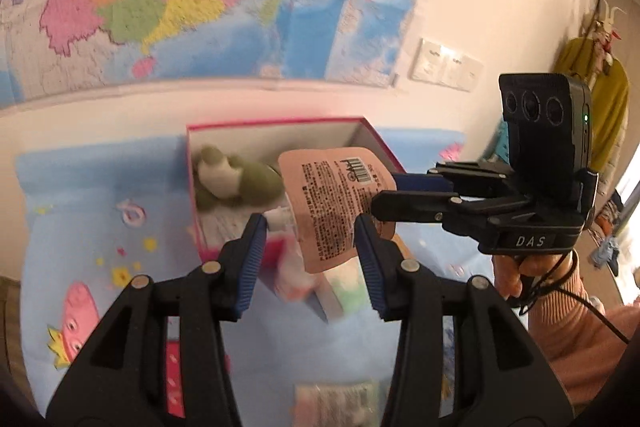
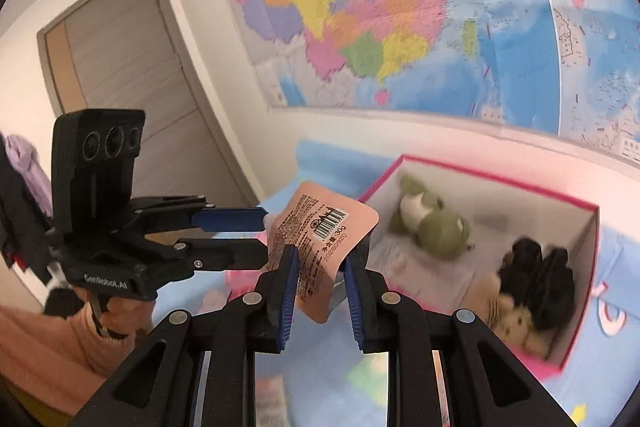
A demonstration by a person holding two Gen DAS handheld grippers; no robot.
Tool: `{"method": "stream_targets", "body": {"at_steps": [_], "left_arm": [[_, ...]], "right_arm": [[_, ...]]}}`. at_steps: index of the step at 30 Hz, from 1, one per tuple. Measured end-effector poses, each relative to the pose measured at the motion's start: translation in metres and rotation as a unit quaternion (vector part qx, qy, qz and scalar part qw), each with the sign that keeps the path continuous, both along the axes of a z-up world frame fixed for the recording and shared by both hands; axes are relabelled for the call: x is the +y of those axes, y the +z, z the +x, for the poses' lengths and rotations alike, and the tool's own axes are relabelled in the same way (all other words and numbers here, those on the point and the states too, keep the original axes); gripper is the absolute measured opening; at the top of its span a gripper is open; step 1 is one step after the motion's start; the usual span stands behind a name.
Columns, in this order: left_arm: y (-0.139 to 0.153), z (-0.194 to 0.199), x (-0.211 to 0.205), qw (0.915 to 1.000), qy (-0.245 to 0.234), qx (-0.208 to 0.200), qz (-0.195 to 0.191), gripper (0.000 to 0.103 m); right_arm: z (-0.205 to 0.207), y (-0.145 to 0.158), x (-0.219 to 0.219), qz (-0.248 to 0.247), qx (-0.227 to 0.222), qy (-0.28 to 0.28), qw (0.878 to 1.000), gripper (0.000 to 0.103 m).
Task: Organize soft objects
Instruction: 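Carry the snack packet into the pink box and open the right gripper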
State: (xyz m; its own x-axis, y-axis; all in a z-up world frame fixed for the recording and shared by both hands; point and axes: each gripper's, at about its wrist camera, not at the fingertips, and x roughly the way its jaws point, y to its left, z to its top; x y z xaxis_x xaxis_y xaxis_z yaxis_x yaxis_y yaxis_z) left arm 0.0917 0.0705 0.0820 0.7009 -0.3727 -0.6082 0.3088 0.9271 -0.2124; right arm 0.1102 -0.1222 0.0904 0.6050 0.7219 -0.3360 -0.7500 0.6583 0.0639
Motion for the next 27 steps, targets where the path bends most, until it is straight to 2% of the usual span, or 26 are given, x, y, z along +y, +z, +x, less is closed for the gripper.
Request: {"method": "stream_targets", "body": {"at_steps": [4,9,13,16,17,19,23,27], "left_arm": [[-0.013,0.039,0.009,0.9997,0.018,0.016,0.002,0.047],[-0.045,0.072,0.013,0.9976,0.035,0.059,0.008,0.047],[-0.069,0.091,0.020,0.9943,0.044,0.096,-0.006,0.047],[-0.076,0.097,0.023,0.9929,0.052,0.106,-0.014,0.047],[-0.077,0.098,0.023,0.9926,0.054,0.107,-0.014,0.047],[-0.076,0.095,0.023,0.9926,0.062,0.104,-0.011,0.047],[-0.068,0.083,0.025,0.9941,0.069,0.083,-0.009,0.047],[-0.055,0.052,0.027,0.9966,0.059,0.055,-0.015,0.047]], "right_arm": [[0.037,0.003,0.002,0.017,0.027,0.001,1.000,0.023],[0.079,-0.016,0.009,0.011,0.066,-0.021,0.998,0.023],[0.105,-0.031,0.015,-0.004,0.095,-0.031,0.995,0.023],[0.121,-0.040,0.018,-0.013,0.117,-0.044,0.992,0.025],[0.125,-0.042,0.018,-0.017,0.122,-0.054,0.991,0.033],[0.128,-0.044,0.017,-0.022,0.125,-0.070,0.989,0.040],[0.113,-0.041,0.003,-0.009,0.109,-0.080,0.991,0.041],[0.077,-0.038,-0.022,0.016,0.098,-0.058,0.993,0.041]]}}
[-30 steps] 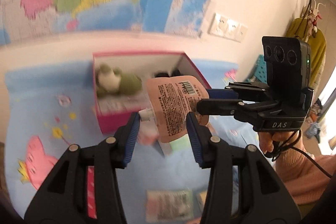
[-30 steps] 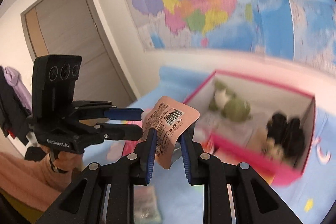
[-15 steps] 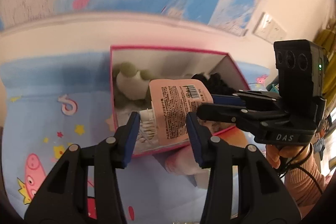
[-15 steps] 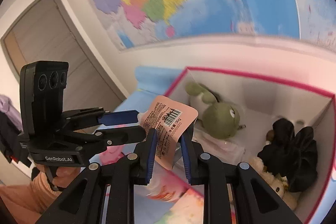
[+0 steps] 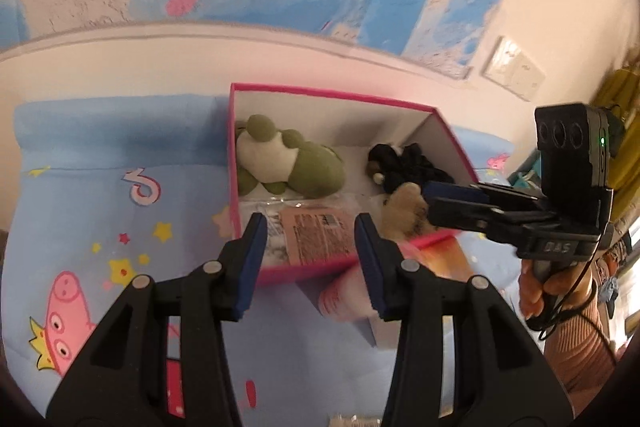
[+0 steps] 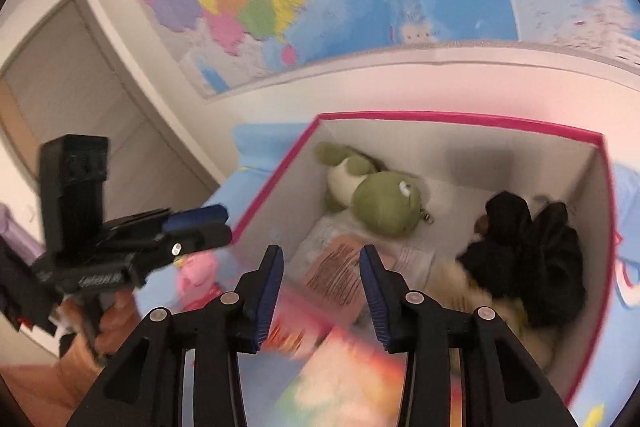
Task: Organize soft objects
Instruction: 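Carry the snack packet into the pink box and open the right gripper, then reach to the clear plastic packet and grasp it with the right gripper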
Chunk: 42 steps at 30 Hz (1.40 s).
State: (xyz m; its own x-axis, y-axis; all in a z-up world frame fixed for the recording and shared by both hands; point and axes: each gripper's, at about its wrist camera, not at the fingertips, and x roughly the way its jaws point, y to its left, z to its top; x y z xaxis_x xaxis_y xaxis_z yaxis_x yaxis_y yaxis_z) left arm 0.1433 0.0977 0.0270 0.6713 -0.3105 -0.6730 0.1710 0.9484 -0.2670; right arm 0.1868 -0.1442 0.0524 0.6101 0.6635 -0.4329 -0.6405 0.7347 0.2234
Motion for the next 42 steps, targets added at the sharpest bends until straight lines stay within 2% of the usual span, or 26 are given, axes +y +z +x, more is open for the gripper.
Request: {"method": "stream_targets", "body": {"at_steps": [6,9,12,14,18,22,28,34,42], "left_arm": [[0.000,-0.052,-0.011,0.9992,-0.035,-0.019,0.011,0.048],[-0.011,-0.068,-0.019,0.9987,-0.047,-0.008,0.020,0.048],[-0.027,-0.085,-0.025,0.9980,-0.055,0.011,0.029,0.048],[-0.039,-0.096,-0.027,0.9975,-0.061,0.029,0.021,0.048],[-0.058,-0.112,-0.028,0.9963,-0.062,0.057,0.016,0.048],[-0.074,-0.128,-0.027,0.9949,-0.058,0.082,0.007,0.048],[-0.097,-0.141,-0.023,0.9908,-0.059,0.122,-0.010,0.048],[-0.112,-0.153,-0.023,0.9861,-0.068,0.149,-0.031,0.048],[-0.114,-0.154,-0.031,0.9840,-0.083,0.147,-0.056,0.048]], "right_arm": [[-0.073,-0.012,-0.016,-0.008,-0.022,0.060,0.998,0.047],[-0.100,-0.030,-0.013,-0.015,-0.008,0.093,0.996,0.047],[-0.116,-0.062,-0.002,-0.032,0.034,0.122,0.991,0.047],[-0.123,-0.084,0.008,-0.054,0.059,0.130,0.988,0.047],[-0.126,-0.122,0.020,-0.082,0.102,0.127,0.983,0.047],[-0.121,-0.140,0.022,-0.091,0.127,0.110,0.982,0.047],[-0.117,-0.148,0.031,-0.101,0.141,0.108,0.979,0.047],[-0.117,-0.151,0.038,-0.090,0.145,0.115,0.979,0.047],[-0.107,-0.154,0.044,-0.055,0.145,0.112,0.982,0.047]]}}
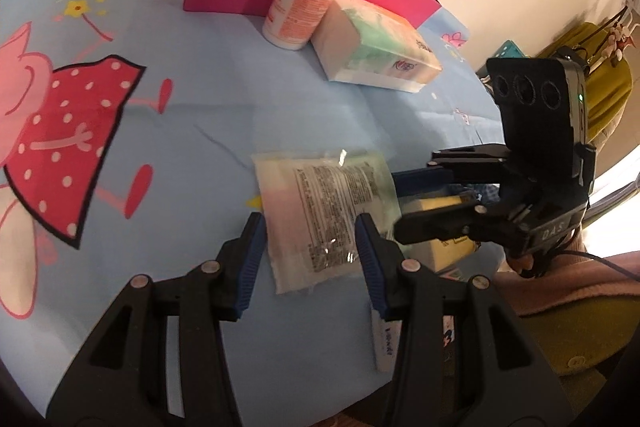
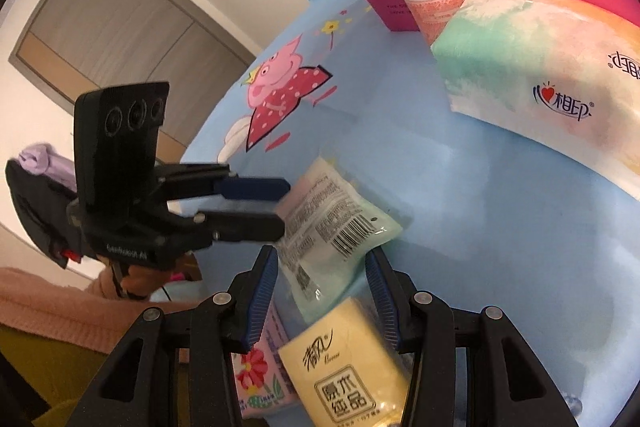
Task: Organize soft objects
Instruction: 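Reach to the clear plastic packet and grasp it with the right gripper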
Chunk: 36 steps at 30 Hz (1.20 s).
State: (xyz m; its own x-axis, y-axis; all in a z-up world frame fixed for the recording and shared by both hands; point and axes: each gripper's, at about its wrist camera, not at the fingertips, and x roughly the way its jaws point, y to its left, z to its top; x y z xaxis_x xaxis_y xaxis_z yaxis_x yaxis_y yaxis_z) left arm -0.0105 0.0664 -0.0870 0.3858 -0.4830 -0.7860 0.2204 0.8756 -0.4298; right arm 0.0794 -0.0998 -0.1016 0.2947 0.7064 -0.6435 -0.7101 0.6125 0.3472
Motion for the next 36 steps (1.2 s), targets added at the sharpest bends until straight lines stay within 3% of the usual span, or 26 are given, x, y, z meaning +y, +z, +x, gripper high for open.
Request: {"method": "stream_targets", "body": {"at_steps": [7,11,20,24,29,33,36], "left_arm": [[-0.002,0.005,-0.003,0.9998,-0.006,-0.001,-0.019,0.048],[-0.002,0.007,-0.002,0.9998,-0.008,-0.003,-0.017,0.048],[-0.002,0.016,0.004,0.9998,-0.002,0.003,-0.020,0.049],[0.000,0.021,-0.003,0.9994,-0.018,-0.002,-0.028,0.062],[0.001,0.027,-0.010,0.9990,-0.022,0.000,-0.038,0.060],[0.011,0.029,-0.011,0.9993,-0.017,-0.015,-0.029,0.050],[0.026,0.030,-0.010,0.9987,-0.015,-0.036,-0.032,0.049]], "right_arm": [[0.011,0.001,0.000,0.021,-0.007,-0.033,0.999,0.043],[0.015,0.000,-0.002,0.005,-0.021,-0.053,0.998,0.021],[0.006,0.008,-0.008,0.007,-0.076,-0.051,0.996,0.018],[-0.001,0.013,-0.010,0.006,-0.099,-0.042,0.994,0.017],[-0.001,0.015,-0.011,0.009,-0.099,-0.041,0.994,0.016],[-0.002,0.024,-0.017,0.018,-0.101,-0.046,0.994,0.016],[-0.002,0.036,-0.025,0.031,-0.105,-0.047,0.993,0.016]]}}
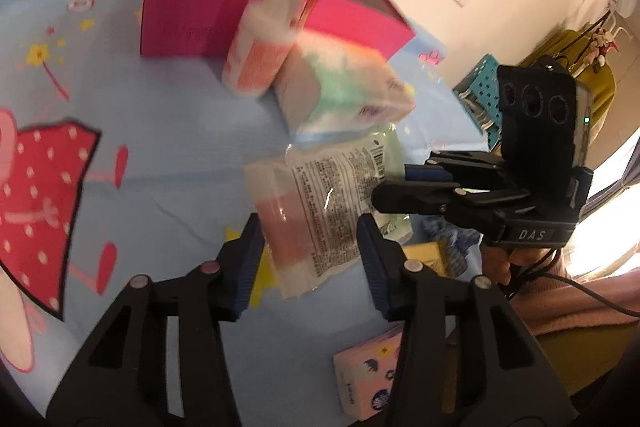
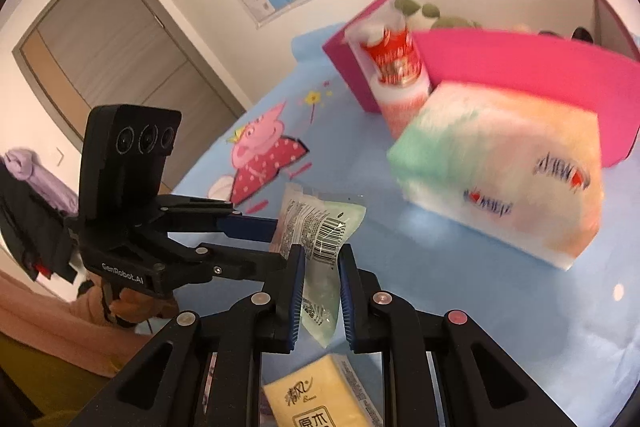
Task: Organize soft objects
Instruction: 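Carry the clear packet into the pink box and release it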
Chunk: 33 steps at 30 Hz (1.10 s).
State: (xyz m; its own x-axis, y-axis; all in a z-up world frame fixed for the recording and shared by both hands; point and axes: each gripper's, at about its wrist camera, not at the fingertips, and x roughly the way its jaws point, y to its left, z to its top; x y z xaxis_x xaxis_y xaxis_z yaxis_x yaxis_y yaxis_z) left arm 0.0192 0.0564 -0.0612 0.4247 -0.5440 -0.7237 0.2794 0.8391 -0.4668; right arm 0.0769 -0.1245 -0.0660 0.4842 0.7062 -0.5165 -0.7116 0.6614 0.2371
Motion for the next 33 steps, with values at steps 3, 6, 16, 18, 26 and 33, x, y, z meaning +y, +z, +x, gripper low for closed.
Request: {"method": "stream_targets", "body": {"at_steps": [3,6,16,18,26,33], "left_arm": [[0.016,0.000,0.000,0.9997,0.000,-0.025,0.006,0.049],[0.030,0.002,0.000,0.9991,0.000,-0.041,0.006,0.049],[0.072,0.010,-0.001,0.9959,0.007,-0.090,0.005,0.049],[0.083,0.013,-0.002,0.9943,0.009,-0.106,0.011,0.049],[0.136,0.039,0.002,0.9840,0.025,-0.173,0.037,0.049],[0.146,0.091,0.016,0.9820,0.054,-0.169,0.065,0.049]], "right_arm": [[-0.002,0.013,-0.005,0.014,-0.008,0.004,1.000,0.016],[-0.005,0.025,-0.008,0.019,-0.022,0.004,1.000,0.016],[-0.014,0.061,-0.012,0.028,-0.063,0.004,0.998,0.016],[-0.014,0.071,-0.012,0.027,-0.075,0.005,0.997,0.016],[0.006,0.128,-0.004,0.033,-0.133,0.013,0.991,0.016],[0.056,0.155,0.009,0.042,-0.128,0.007,0.991,0.016]]}}
